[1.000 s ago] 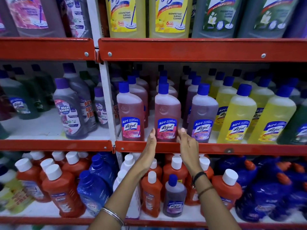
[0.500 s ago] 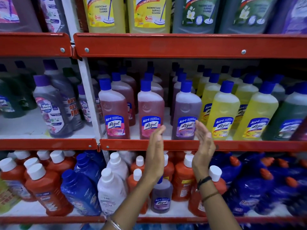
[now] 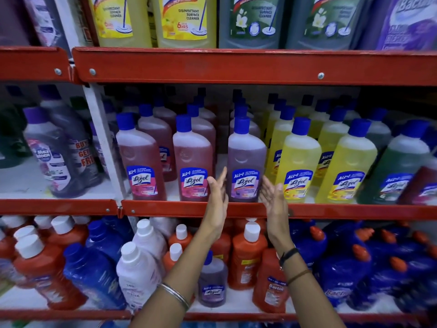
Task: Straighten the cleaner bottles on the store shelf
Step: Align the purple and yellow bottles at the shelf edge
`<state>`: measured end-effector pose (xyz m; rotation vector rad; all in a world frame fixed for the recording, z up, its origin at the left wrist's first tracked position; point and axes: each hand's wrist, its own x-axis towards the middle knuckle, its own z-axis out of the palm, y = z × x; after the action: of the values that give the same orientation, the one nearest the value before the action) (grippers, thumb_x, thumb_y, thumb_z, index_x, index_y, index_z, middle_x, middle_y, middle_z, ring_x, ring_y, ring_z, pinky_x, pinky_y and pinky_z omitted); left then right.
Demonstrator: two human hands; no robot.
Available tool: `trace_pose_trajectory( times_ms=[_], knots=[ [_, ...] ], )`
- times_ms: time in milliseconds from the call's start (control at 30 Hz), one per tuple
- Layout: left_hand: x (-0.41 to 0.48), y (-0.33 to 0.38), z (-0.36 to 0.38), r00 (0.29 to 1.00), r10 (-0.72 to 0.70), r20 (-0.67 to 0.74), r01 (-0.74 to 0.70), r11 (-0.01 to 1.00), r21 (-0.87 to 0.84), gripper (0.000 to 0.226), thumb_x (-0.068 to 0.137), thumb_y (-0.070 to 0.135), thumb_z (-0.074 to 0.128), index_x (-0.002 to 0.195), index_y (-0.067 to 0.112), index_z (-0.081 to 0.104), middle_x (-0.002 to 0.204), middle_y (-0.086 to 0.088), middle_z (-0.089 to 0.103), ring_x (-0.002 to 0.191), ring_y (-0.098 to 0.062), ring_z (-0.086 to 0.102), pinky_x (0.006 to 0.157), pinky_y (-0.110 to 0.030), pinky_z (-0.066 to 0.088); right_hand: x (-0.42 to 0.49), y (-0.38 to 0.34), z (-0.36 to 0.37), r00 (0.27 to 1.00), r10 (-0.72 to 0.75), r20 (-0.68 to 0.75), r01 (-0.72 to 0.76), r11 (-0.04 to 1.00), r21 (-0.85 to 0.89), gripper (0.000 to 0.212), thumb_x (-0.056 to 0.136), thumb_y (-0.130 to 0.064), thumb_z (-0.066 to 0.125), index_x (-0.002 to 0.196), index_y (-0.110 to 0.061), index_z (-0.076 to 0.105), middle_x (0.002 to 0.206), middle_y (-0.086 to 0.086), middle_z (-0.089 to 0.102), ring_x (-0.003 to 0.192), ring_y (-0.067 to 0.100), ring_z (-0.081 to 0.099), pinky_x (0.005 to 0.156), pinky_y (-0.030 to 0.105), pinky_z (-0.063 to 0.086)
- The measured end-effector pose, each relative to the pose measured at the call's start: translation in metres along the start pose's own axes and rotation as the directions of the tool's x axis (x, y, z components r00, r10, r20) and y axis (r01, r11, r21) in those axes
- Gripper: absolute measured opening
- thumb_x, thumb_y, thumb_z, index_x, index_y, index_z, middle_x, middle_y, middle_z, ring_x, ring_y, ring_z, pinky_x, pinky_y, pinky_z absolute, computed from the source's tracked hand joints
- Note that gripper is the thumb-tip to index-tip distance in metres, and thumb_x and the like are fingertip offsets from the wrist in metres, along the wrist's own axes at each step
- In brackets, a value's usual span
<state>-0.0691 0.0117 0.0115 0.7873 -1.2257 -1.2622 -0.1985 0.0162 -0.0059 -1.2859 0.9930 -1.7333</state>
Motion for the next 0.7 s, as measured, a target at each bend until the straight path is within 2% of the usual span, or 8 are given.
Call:
trace_pose_trajectory(
  times_ms=[100,200,333,400,467,533,633,700],
  knots=[
    [0.002,0.001,0.001,1.0,-0.014,-0.013,0.014,1.0,-0.022,0.08,0.079,0.07,0.009,0.145,0.028,0.028,0.138,0.011,0.04,0.136,-0.011,0.033,0.11,-0.029,0.023,0.0,0.003,0.001,1.0,0.001,-0.024,-0.001,1.0,-0.01,0.087,0.078,-0.078,0.033,0.135,-0.014,0.047,0.123,-0.007,0.06,0.107,-0.008,0.06,0.079,0.008,0.048],
    [0.002,0.002,0.002,1.0,-0.004,-0.015,0.004,1.0,-0.017,0.08,0.079,0.066,0.009,0.146,0.025,0.028,0.137,0.009,0.042,0.13,-0.008,0.037,0.109,-0.028,0.025,-0.001,0.007,0.0,0.999,-0.002,-0.034,0.002,1.0,-0.001,0.062,0.09,-0.051,0.027,0.134,-0.012,0.049,0.127,0.004,0.06,0.106,-0.006,0.061,0.077,0.009,0.049],
    [0.003,-0.005,0.01,0.986,0.06,-0.156,-0.059,0.998,0.014,0.065,0.093,0.058,0.011,0.141,0.022,0.037,0.128,0.012,0.052,0.109,0.006,0.053,0.09,-0.01,0.044,-0.006,0.003,-0.006,0.997,-0.07,-0.04,0.069,0.997,-0.021,0.078,0.084,-0.072,0.029,0.132,-0.015,0.051,0.135,0.006,0.057,0.121,0.006,0.055,0.094,0.016,0.047],
    [-0.007,-0.011,0.024,0.924,0.2,-0.325,-0.169,0.978,0.121,0.052,0.095,0.058,0.022,0.129,0.029,0.049,0.13,0.003,0.055,0.112,0.001,0.054,0.094,-0.019,0.046,-0.01,0.0,-0.017,0.973,-0.209,-0.097,0.204,0.977,-0.064,0.079,0.084,-0.073,0.031,0.129,-0.012,0.054,0.134,0.01,0.058,0.126,0.016,0.052,0.104,0.029,0.043],
    [-0.018,-0.017,0.044,0.831,0.354,-0.429,-0.274,0.932,0.237,0.037,0.093,0.051,0.027,0.113,0.036,0.055,0.121,0.001,0.058,0.114,-0.008,0.053,0.097,-0.026,0.044,-0.012,-0.002,-0.035,0.931,-0.331,-0.157,0.319,0.943,-0.096,0.075,0.089,-0.063,0.036,0.127,-0.001,0.053,0.132,0.019,0.057,0.126,0.027,0.051,0.105,0.037,0.041],
    [-0.025,-0.019,0.068,0.846,0.371,-0.382,-0.315,0.927,0.203,0.04,0.091,0.05,0.028,0.11,0.031,0.057,0.116,0.002,0.061,0.113,-0.011,0.054,0.098,-0.025,0.041,-0.008,-0.003,-0.054,0.902,-0.378,-0.21,0.368,0.926,-0.084,0.07,0.091,-0.054,0.041,0.129,0.006,0.047,0.135,0.023,0.052,0.13,0.031,0.047,0.107,0.039,0.039],
    [-0.021,-0.019,0.098,0.971,0.172,-0.165,-0.167,0.985,0.043,0.052,0.094,0.058,0.026,0.122,0.025,0.053,0.133,-0.001,0.054,0.125,-0.01,0.048,0.101,-0.025,0.039,0.007,-0.002,-0.075,0.926,-0.309,-0.216,0.312,0.95,-0.023,0.063,0.091,-0.041,0.037,0.138,0.001,0.038,0.146,0.016,0.042,0.137,0.02,0.039,0.112,0.034,0.034],
    [-0.01,-0.023,0.106,0.989,0.116,-0.088,-0.112,0.993,0.047,0.061,0.088,0.057,0.019,0.134,0.025,0.045,0.143,0.002,0.044,0.126,-0.001,0.042,0.1,-0.018,0.037,0.016,-0.002,-0.082,0.958,-0.219,-0.185,0.223,0.975,0.003,0.07,0.088,-0.058,0.038,0.142,-0.013,0.035,0.147,0.001,0.04,0.136,0.007,0.039,0.108,0.022,0.036]
  ],
)
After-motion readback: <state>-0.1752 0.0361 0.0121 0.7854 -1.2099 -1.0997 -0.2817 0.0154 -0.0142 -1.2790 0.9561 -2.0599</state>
